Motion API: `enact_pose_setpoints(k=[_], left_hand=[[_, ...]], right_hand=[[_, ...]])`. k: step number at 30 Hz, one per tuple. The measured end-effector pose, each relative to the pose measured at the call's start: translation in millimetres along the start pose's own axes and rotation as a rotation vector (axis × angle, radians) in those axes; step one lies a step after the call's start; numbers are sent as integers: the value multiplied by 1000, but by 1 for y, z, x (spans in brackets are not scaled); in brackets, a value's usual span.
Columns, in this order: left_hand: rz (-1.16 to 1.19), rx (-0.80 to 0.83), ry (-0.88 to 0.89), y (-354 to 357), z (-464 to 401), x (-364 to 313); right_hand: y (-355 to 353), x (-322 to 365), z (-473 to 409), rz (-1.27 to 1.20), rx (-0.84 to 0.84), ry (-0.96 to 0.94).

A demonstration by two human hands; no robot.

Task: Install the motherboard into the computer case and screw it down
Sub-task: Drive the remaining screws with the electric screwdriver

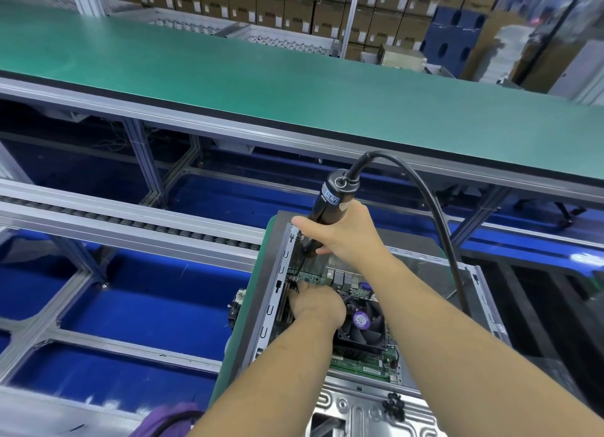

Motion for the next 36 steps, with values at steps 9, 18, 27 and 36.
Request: enact_pose_setpoints(k=[9, 18, 27, 36], left_hand=[[26, -8, -21, 3, -5, 1], [24, -12, -22, 3, -5, 0], [22, -13, -14, 1, -4, 0], [26, -11, -7, 3, -4, 0]], right_hand=[[0, 1, 4, -86, -1, 12], [8, 8, 5, -2, 6, -49], [-3, 1, 3, 37, -51, -83], [-3, -4, 1, 66, -27, -82]])
Point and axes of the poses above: each hand's wrist, its own z-axis away from the middle knuckle, its own y-axis out of the palm, x = y × z, the point moved 9 cm from there along -z, towards the middle knuckle, and after that the axes turned 13 degrees about -z, right-handed, at the moved point
